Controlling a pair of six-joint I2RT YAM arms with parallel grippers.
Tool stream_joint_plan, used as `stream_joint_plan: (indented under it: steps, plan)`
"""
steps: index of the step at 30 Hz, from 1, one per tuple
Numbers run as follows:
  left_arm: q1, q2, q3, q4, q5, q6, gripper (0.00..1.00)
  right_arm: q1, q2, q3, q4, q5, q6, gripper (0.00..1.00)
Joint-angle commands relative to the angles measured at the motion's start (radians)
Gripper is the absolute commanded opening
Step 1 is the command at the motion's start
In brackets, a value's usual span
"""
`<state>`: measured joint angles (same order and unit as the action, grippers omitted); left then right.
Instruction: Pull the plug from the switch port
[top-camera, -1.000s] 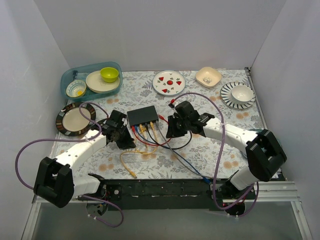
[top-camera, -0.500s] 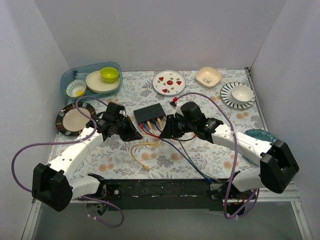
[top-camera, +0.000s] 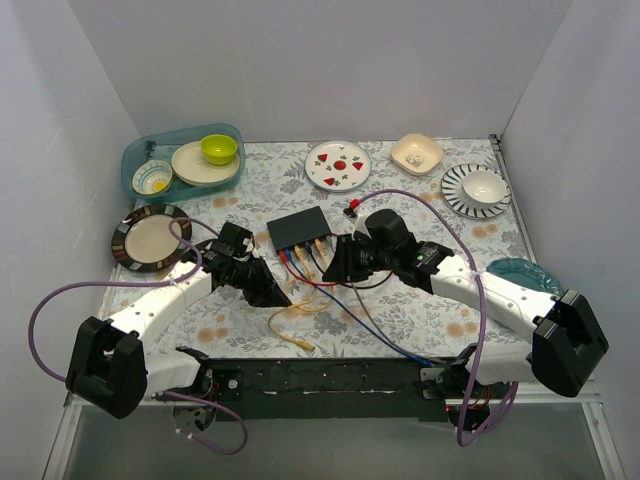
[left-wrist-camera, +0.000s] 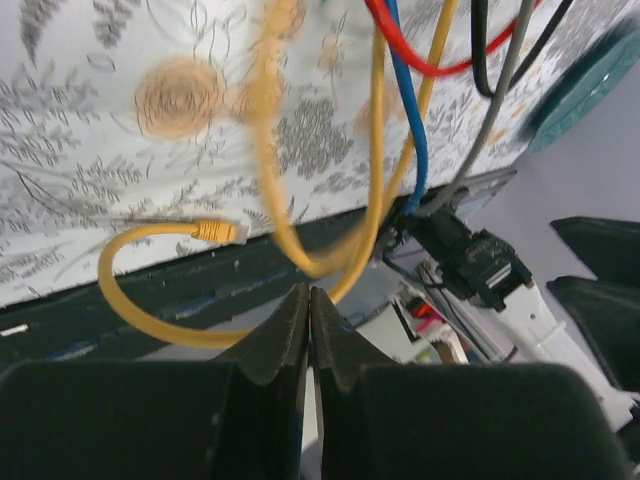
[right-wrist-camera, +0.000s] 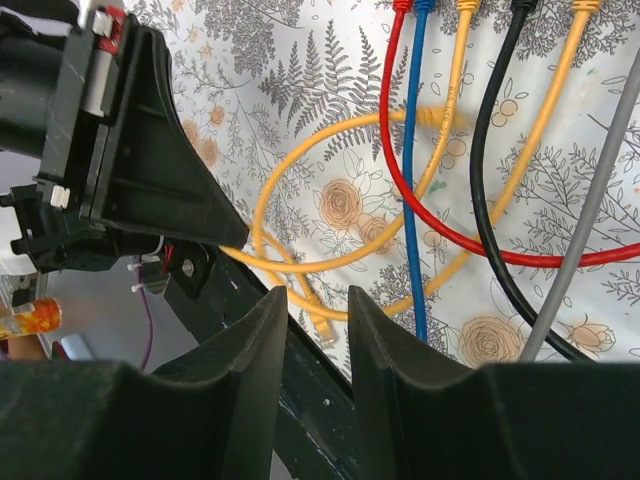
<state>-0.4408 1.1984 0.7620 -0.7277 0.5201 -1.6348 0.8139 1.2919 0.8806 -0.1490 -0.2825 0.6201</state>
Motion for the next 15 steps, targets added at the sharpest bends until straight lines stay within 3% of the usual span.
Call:
stream_joint_plan:
  steps: [1, 9, 15]
  plan:
    - [-0.004, -0.046, -0.040, -0.004, 0.207, -0.060, 0.00, 0.001, -0.045, -0.009, -0.011, 0.006, -0.007, 0.38]
    - [-0.004, -0.086, 0.117, -0.058, 0.250, -0.117, 0.00, 0.001, -0.083, -0.063, 0.028, -0.012, 0.015, 0.38]
    - [-0.004, -0.138, 0.125, -0.137, 0.195, -0.105, 0.00, 0.001, -0.089, -0.072, 0.020, -0.011, 0.004, 0.37]
